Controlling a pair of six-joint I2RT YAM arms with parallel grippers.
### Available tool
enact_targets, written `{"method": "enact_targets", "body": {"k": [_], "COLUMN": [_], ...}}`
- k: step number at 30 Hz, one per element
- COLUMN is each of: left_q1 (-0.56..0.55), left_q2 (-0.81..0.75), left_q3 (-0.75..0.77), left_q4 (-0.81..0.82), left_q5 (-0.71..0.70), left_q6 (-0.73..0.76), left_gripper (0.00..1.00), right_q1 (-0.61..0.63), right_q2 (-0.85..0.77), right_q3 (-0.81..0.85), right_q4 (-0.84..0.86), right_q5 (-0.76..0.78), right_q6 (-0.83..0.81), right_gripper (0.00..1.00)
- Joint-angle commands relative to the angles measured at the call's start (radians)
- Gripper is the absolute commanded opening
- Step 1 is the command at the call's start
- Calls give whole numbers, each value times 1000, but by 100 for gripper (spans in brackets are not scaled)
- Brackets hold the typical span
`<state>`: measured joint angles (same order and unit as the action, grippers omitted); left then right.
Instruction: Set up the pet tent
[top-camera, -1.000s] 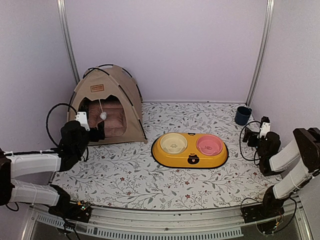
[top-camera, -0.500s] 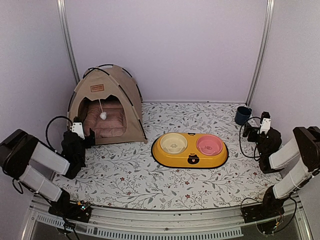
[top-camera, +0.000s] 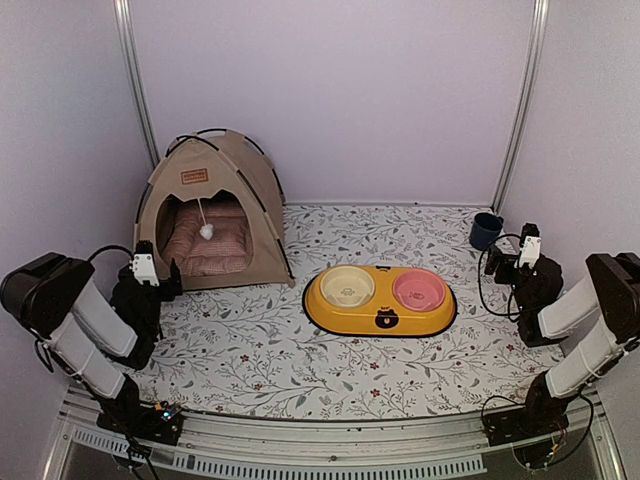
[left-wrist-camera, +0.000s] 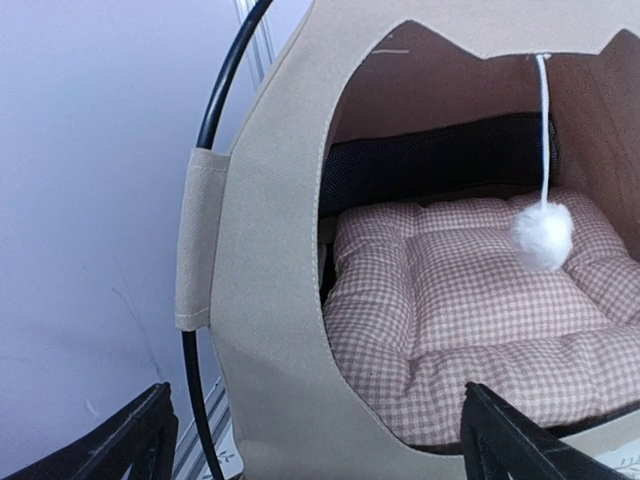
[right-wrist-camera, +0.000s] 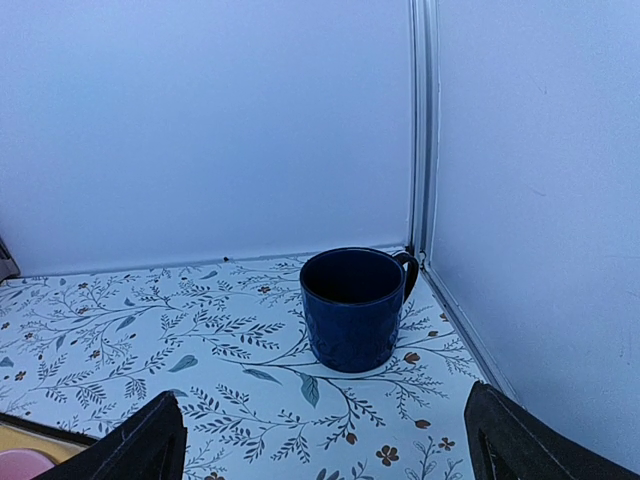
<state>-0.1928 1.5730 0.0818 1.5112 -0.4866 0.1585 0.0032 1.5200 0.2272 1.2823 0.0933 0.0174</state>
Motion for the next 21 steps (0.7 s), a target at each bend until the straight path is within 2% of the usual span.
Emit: {"method": "enact_targets", "body": {"k": [1,3,10,21], "left_q1": [41,53,132,142], "left_q2": [49,7,-17,-19], "left_q3": [10,35,149,152], "left_q4": [212,79,-169,-180], "left_q5": [169,180,316,341], "left_q6": [-10,-39,-96,-100], "left_gripper": [100,99,99,99], "right_q1": [-2,-3,-3,-3], "right_q2": [9,10,10,11], "right_q3": [15,15,15,17], "right_q4": [-1,-1,-1,-1], "right_q5": [-12,-12,-12,-13], "right_q6": [-7,-7,-7,-7], "right_gripper": [99,99,99,99]}}
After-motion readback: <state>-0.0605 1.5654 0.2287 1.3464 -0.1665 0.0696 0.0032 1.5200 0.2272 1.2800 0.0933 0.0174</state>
